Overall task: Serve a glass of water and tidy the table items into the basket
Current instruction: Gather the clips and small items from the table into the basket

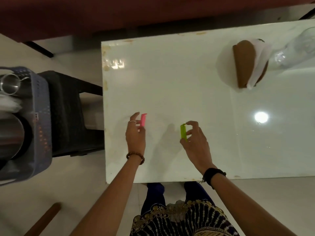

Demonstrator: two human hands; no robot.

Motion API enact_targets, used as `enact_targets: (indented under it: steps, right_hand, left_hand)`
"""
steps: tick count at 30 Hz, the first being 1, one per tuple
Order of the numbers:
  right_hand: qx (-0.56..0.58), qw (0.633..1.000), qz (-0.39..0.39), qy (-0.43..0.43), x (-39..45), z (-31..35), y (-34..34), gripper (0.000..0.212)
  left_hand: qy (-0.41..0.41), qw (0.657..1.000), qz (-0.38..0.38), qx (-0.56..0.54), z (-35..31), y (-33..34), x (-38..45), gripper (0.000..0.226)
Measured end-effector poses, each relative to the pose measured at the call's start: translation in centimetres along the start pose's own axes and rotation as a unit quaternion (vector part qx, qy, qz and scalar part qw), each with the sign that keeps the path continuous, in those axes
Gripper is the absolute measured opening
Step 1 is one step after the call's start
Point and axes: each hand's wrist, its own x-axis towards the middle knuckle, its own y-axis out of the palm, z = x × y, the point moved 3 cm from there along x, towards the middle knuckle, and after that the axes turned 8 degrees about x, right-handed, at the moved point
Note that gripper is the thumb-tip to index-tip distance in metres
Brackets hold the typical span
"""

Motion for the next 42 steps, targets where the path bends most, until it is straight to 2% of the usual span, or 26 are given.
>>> enact_targets:
  steps: [3,6,9,11,13,16,18,24,28,30,33,35,39,42]
  right_hand:
    - [0.047,0.996,0.006,-0.082,-0.7,5.4,3.0,0.050]
    - [0.111,0.984,0.049,-0.130,-1.4,11.4,7.1,0.042]
    - [0.173,0.965,0.121,-0.157,-2.7,17.7,12.8,0.032]
    - [0.178,0.954,0.163,-0.181,-3.7,21.2,16.6,0.028]
    - [0.141,0.947,0.185,-0.222,-4.6,24.1,20.9,0.024]
    - [0.030,0.941,0.195,-0.276,-5.3,26.3,26.3,0.021]
    - [-0.041,0.932,0.195,-0.302,-5.6,26.6,29.2,0.025]
    - [-0.249,0.887,0.136,-0.364,-5.1,25.5,33.6,0.037]
    - [-0.292,0.868,0.131,-0.380,-4.7,24.9,33.8,0.041]
    - [-0.272,0.867,0.140,-0.394,-4.9,24.8,33.3,0.037]
    - [-0.190,0.877,0.139,-0.420,-5.2,24.7,30.9,0.022]
    - [-0.167,0.883,0.135,-0.417,-5.0,23.6,27.9,0.016]
    - [-0.194,0.902,0.118,-0.367,-3.7,18.0,19.9,0.023]
    - [-0.216,0.920,0.104,-0.310,-2.6,11.8,12.9,0.042]
  left_hand:
    - [-0.016,0.995,-0.034,-0.097,-0.9,-3.4,-0.3,0.043]
    - [0.004,0.988,-0.085,-0.130,-0.8,-9.6,0.0,0.034]
    - [0.042,0.975,-0.189,-0.108,0.8,-18.2,0.7,0.025]
    - [0.022,0.961,-0.260,-0.095,3.1,-23.1,1.4,0.028]
    - [-0.012,0.954,-0.291,-0.066,6.1,-27.3,2.1,0.027]
    - [-0.077,0.971,-0.224,0.006,10.4,-30.0,3.2,0.027]
    - [-0.108,0.975,-0.190,0.041,12.7,-30.5,3.9,0.036]
    - [-0.139,0.983,-0.117,0.036,15.9,-28.9,5.4,0.034]
    - [-0.156,0.983,-0.075,0.060,15.9,-28.3,5.6,0.035]
    - [-0.135,0.982,-0.113,0.064,14.9,-28.5,5.0,0.034]
    - [-0.051,0.975,-0.200,0.077,12.2,-28.3,3.6,0.026]
    - [0.008,0.972,-0.212,0.104,9.9,-26.8,2.4,0.020]
    - [0.145,0.964,-0.163,0.152,5.6,-19.9,-0.3,0.019]
    - [0.179,0.962,-0.086,0.186,2.4,-12.5,-2.6,0.039]
